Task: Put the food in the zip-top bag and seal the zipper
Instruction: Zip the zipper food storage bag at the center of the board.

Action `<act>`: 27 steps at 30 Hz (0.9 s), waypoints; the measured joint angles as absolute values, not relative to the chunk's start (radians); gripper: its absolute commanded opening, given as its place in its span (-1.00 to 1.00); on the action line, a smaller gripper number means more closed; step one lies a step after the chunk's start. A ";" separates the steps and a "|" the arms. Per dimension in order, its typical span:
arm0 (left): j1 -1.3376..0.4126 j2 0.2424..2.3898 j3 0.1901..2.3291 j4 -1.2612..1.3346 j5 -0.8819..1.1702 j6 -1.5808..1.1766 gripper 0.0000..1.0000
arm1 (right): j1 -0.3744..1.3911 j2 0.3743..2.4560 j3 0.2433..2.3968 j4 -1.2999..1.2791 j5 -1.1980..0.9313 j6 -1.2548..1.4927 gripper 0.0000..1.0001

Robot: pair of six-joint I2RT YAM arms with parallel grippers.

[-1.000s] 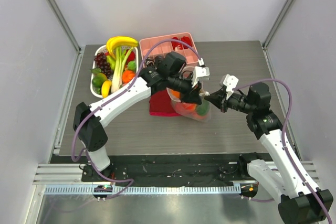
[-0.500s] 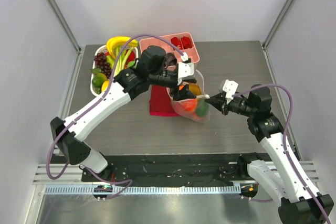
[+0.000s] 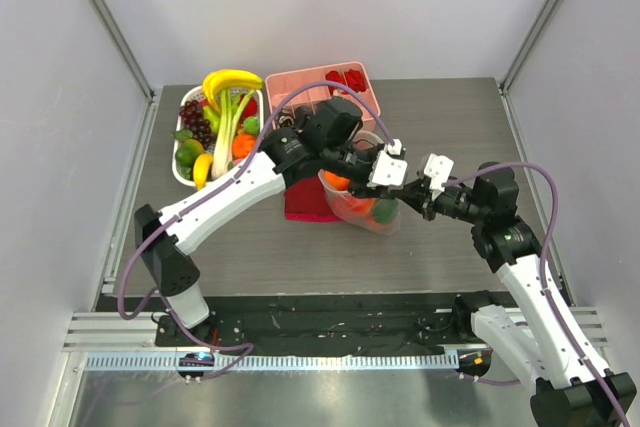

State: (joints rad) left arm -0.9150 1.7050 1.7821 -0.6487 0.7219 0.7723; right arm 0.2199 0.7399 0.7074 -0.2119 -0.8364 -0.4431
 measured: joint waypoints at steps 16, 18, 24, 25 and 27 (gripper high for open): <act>-0.919 1.750 1.794 -0.678 0.654 0.823 -0.96 | 0.221 0.680 0.683 -0.233 -0.806 -0.443 -0.98; -0.917 1.749 1.784 -0.673 0.655 0.824 -0.94 | 0.221 0.671 0.676 -0.236 -0.803 -0.443 -0.98; -0.901 1.747 1.748 -0.670 0.666 0.823 -0.39 | 0.221 0.660 0.665 -0.255 -0.795 -0.452 -0.98; -0.898 1.743 1.741 -0.672 0.662 0.822 -0.32 | 0.221 0.659 0.665 -0.257 -0.796 -0.454 -0.98; -0.890 1.740 1.736 -0.673 0.656 0.815 -0.22 | 0.221 0.659 0.665 -0.261 -0.799 -0.458 -0.98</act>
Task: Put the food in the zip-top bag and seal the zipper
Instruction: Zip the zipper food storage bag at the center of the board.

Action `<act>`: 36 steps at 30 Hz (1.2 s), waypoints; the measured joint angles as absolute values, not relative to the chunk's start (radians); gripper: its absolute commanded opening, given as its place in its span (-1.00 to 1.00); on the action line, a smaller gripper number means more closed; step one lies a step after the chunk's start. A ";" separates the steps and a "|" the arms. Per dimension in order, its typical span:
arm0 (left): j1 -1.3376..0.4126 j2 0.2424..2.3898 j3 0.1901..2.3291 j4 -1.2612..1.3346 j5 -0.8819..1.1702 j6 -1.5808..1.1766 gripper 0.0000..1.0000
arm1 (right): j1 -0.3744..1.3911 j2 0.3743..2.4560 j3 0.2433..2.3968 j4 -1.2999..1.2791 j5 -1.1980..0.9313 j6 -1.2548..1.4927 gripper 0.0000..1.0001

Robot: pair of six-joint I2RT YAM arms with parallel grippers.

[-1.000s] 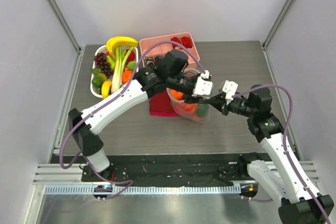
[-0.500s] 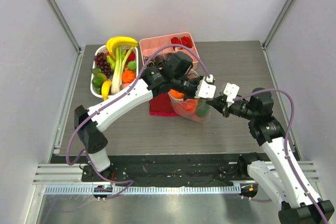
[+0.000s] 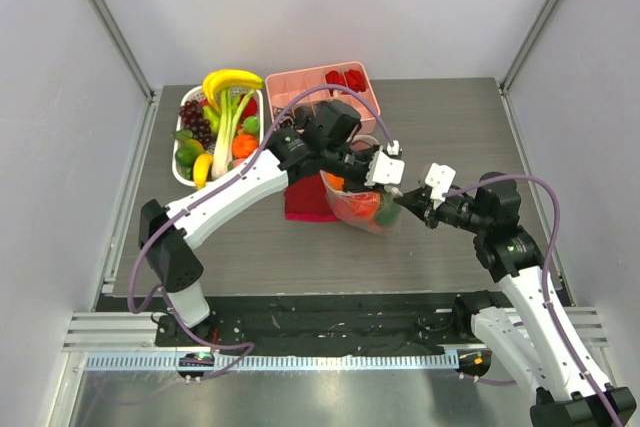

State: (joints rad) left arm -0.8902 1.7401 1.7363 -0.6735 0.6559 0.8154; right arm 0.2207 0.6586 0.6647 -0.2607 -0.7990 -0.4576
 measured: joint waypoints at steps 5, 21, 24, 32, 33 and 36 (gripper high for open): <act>-0.895 1.739 1.737 -0.670 0.643 0.784 0.01 | 0.221 0.659 0.665 -0.262 -0.802 -0.462 -0.98; -0.945 1.739 1.747 -0.646 0.640 0.762 -0.56 | 0.221 0.662 0.665 -0.260 -0.814 -0.469 -0.98; -0.947 1.739 1.748 -0.645 0.639 0.768 -0.77 | 0.221 0.662 0.665 -0.263 -0.814 -0.470 -0.98; -0.940 1.739 1.748 -0.659 0.632 0.803 -0.82 | 0.221 0.657 0.665 -0.270 -0.813 -0.481 -0.98; -0.937 1.739 1.748 -0.663 0.631 0.808 -0.81 | 0.221 0.656 0.665 -0.270 -0.813 -0.482 -0.98; -0.920 1.739 1.748 -0.676 0.632 0.825 -0.80 | 0.221 0.648 0.664 -0.270 -0.806 -0.490 -0.98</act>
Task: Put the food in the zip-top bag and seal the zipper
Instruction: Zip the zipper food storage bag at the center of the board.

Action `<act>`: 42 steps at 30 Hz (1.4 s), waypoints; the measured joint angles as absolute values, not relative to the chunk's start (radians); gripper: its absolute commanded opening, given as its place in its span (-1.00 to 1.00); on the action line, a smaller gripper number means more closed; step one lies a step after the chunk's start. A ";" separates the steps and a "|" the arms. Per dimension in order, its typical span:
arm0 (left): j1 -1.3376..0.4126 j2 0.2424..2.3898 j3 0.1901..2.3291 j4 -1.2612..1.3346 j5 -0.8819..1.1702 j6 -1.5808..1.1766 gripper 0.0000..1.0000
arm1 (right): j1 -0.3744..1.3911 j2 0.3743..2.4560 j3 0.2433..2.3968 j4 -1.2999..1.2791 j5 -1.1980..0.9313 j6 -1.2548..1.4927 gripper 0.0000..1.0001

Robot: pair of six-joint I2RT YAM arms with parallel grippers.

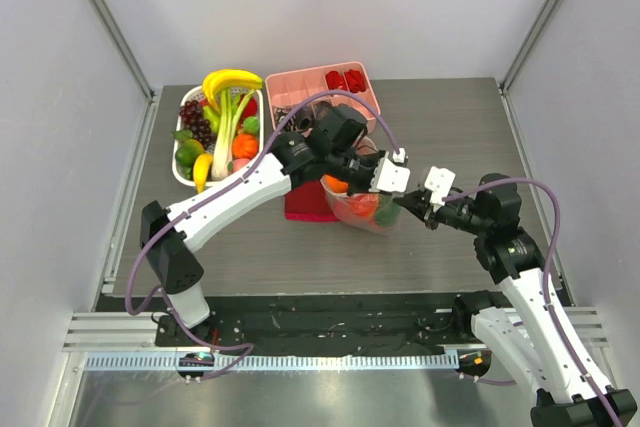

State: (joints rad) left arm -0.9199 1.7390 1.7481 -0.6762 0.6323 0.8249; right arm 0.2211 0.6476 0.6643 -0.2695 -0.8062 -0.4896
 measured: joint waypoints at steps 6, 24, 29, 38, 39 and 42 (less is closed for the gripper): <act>-0.875 1.739 1.748 -0.714 0.631 0.850 -0.79 | 0.221 0.621 0.654 -0.270 -0.786 -0.500 -0.98; -0.681 1.674 1.715 -0.871 0.615 0.935 -0.76 | 0.227 0.546 0.637 -0.280 -0.725 -0.516 -0.98; -0.619 1.670 1.711 -0.905 0.613 0.971 -0.76 | 0.227 0.518 0.635 -0.303 -0.701 -0.513 -0.98; -0.544 1.655 1.710 -0.953 0.610 1.009 -0.78 | 0.227 0.483 0.630 -0.340 -0.663 -0.506 -0.98; -0.531 1.652 1.710 -0.960 0.606 1.013 -0.78 | 0.227 0.481 0.630 -0.344 -0.662 -0.506 -0.98; -0.490 1.640 1.708 -0.974 0.599 1.027 -0.79 | 0.227 0.475 0.630 -0.356 -0.658 -0.506 -0.98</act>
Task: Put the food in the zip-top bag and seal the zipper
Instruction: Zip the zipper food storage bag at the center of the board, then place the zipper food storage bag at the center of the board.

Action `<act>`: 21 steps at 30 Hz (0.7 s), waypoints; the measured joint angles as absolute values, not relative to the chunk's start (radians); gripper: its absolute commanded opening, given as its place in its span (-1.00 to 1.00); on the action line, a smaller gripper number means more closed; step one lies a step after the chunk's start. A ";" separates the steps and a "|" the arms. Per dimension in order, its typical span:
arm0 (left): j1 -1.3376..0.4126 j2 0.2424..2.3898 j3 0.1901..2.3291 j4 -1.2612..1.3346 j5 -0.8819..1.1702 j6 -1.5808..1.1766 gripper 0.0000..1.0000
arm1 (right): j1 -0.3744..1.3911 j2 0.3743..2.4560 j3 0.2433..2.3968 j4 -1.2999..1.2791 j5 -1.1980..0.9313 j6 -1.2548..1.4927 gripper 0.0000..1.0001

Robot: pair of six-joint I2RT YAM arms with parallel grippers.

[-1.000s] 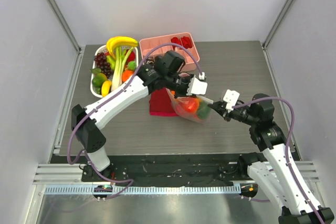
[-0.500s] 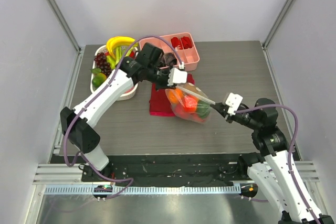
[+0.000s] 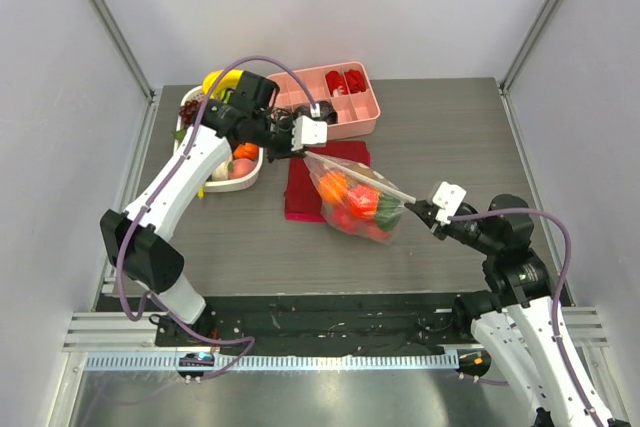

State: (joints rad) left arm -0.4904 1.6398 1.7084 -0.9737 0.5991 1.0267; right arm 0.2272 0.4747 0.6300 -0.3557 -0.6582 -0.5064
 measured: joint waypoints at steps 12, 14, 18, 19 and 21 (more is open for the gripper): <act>-0.466 1.627 1.711 -1.002 0.594 0.989 -1.00 | 0.227 0.519 0.672 -0.418 -0.649 -0.481 0.99; -0.474 1.625 1.711 -1.003 0.583 0.973 -1.00 | 0.226 0.564 0.735 -0.448 -0.659 -0.472 0.99; -0.504 1.615 1.711 -0.997 0.561 0.949 -1.00 | 0.226 0.654 0.880 -0.466 -0.708 -0.447 0.98; -0.513 1.611 1.711 -0.995 0.558 0.944 -1.00 | 0.226 0.673 0.913 -0.466 -0.725 -0.437 0.96; -0.527 1.602 1.711 -0.992 0.554 0.939 -1.00 | 0.226 0.712 0.968 -0.466 -0.764 -0.414 0.85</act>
